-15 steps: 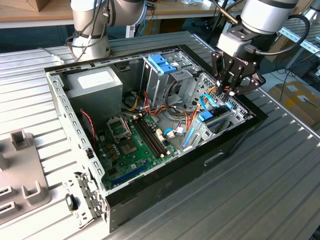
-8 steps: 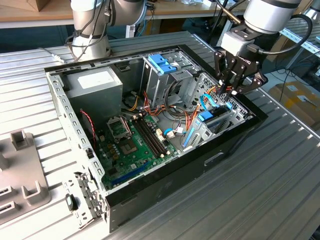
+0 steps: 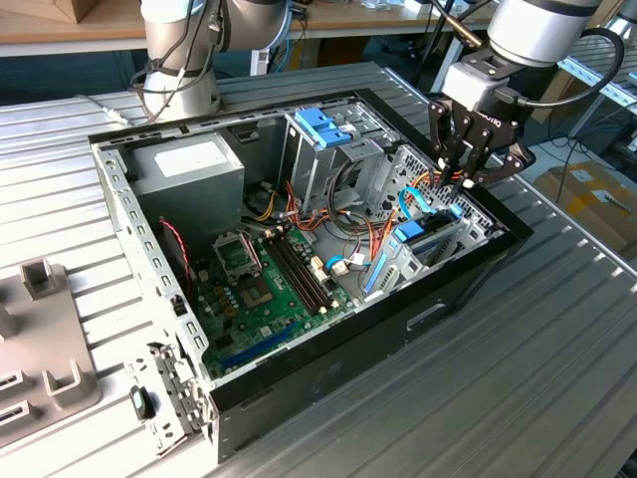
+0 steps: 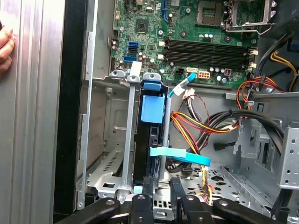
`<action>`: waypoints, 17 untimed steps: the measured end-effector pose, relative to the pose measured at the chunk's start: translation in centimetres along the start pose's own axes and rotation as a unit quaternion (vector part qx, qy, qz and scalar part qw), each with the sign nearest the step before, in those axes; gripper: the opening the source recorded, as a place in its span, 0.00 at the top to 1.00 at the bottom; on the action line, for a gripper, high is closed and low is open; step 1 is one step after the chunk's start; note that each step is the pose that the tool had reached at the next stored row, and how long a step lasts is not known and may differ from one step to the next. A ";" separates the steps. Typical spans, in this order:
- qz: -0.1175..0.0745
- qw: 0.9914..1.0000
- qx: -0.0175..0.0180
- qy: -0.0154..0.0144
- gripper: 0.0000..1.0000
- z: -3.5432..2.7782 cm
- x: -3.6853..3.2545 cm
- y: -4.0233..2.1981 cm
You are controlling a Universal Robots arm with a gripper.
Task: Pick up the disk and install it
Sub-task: 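Insert the second disk wire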
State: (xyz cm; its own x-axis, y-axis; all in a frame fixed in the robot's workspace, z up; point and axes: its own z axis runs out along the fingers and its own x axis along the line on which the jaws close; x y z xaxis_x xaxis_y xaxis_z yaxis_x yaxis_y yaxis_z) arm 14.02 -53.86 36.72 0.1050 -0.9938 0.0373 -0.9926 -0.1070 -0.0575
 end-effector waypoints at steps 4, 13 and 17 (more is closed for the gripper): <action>0.000 1.000 0.000 0.000 0.71 0.00 0.00 -0.07; 0.000 1.000 0.000 0.000 0.71 0.00 -0.22 -0.18; 0.000 1.000 0.000 0.000 0.71 0.00 -0.56 -0.40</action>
State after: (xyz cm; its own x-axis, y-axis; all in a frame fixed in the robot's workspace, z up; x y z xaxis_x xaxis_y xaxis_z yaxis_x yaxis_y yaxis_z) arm 14.35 -53.26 36.72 0.1051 -0.9938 0.0373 -0.9926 -0.1072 -0.0575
